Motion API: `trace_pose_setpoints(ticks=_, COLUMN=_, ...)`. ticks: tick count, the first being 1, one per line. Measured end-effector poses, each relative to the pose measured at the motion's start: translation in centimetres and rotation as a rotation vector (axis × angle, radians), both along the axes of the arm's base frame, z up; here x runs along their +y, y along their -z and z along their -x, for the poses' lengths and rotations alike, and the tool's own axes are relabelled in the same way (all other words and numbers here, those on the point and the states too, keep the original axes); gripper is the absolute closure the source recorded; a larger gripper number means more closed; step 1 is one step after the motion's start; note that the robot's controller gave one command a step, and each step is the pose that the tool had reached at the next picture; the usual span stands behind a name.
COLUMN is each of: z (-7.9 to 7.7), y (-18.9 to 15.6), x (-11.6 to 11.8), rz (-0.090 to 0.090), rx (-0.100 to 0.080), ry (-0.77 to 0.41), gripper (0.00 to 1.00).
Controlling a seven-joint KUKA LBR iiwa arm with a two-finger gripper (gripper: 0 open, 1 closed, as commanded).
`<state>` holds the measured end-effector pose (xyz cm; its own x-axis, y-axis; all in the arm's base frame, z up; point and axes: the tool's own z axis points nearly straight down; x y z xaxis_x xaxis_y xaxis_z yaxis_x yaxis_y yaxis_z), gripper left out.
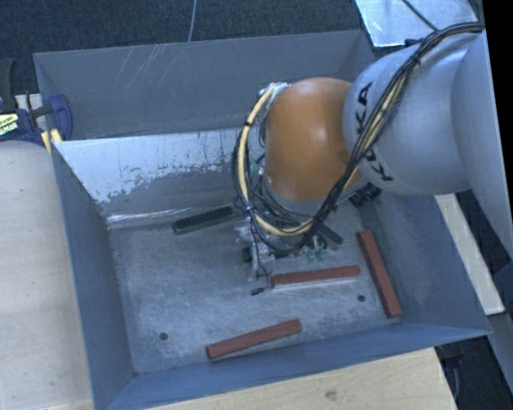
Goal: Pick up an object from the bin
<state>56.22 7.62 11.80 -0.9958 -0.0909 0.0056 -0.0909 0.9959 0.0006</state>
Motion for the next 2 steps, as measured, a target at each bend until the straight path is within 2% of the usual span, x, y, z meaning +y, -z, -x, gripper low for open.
trace_pose_setpoints(ticks=1, z=0.8, y=-7.0, x=-1.3, rz=0.0, rx=-0.004, ry=-0.139, gripper=1.0)
trace_pose_setpoints(ticks=2, z=1.1, y=-13.3, x=-2.8, rz=-0.001, rx=-0.008, ry=-0.575, gripper=1.0)
